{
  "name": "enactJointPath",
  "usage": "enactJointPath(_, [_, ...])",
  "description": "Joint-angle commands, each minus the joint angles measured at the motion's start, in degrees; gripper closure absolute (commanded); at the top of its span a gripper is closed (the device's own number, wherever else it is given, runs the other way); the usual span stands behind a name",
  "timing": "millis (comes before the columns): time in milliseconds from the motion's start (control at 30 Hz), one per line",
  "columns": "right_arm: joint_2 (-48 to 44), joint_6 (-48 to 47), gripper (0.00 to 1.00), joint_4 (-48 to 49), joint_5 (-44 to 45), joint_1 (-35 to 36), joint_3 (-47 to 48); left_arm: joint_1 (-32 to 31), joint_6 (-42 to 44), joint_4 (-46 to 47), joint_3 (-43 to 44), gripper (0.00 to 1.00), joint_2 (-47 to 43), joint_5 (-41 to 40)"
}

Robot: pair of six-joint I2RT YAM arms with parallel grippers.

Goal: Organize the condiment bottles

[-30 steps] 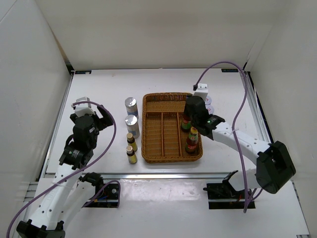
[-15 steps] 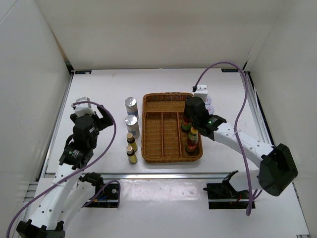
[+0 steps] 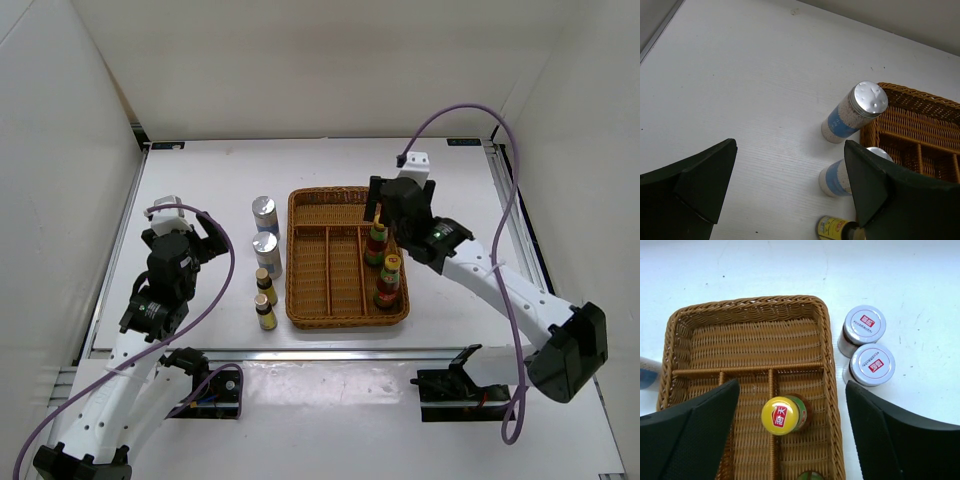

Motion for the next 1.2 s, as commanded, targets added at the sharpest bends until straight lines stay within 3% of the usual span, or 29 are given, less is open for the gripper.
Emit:
enactJointPath(0, [-3.02,-1.36,0.09,-2.7,-1.43,-2.68,3.63,-0.11,-0.51,0.22,-0.23,0.01,-0.17,0.62])
enactJointPath(100, [-3.03,1.53,0.04,-9.29,-6.22,-9.8,6.36,-0.11,-0.51,0.75,-0.23,0.01,-0.7,0.62])
enactJointPath(200, [-2.24,1.54,0.0,-9.83,-14.63,-18.66,6.37,-0.11,-0.51,0.75,-0.23,0.01,-0.7,0.62])
enactJointPath(333, [6.87,2.16,0.0,-15.88,-32.82,-33.15,10.84,-0.11,-0.51,1.27,-0.76,0.01,-1.75,0.62])
enactJointPath(400, [11.53,0.84,0.0,-18.88,-38.02,-35.82,14.27,-0.11,-0.51,1.28,-0.76,0.01,-1.75,0.62])
enactJointPath(867, [29.84,-0.83,0.0,-21.08,-34.17,-32.4,19.99,-0.11,0.02,1.8,-0.76,0.01,-1.75,1.77])
enactJointPath(1000, [32.47,-0.31,0.12,-21.08,-33.56,-31.79,19.99,-0.11,0.02,1.8,-0.76,0.01,-2.27,1.77])
enactJointPath(1067, [32.48,-0.31,0.23,-21.08,-33.56,-31.79,19.99,-0.11,0.02,1.8,-0.76,0.01,-2.28,1.77])
enactJointPath(1100, [32.48,-0.31,0.29,-21.08,-33.56,-31.79,19.47,-0.11,0.02,1.8,-0.76,0.01,-2.28,1.77])
enactJointPath(1133, [32.48,-0.31,0.44,-21.08,-32.69,-31.79,19.46,-0.11,0.02,1.8,-0.76,0.01,-2.28,1.77])
enactJointPath(1167, [31.18,-0.31,0.53,-21.6,-31.98,-31.26,18.86,-0.11,0.02,1.8,-0.76,0.01,-2.28,1.77])
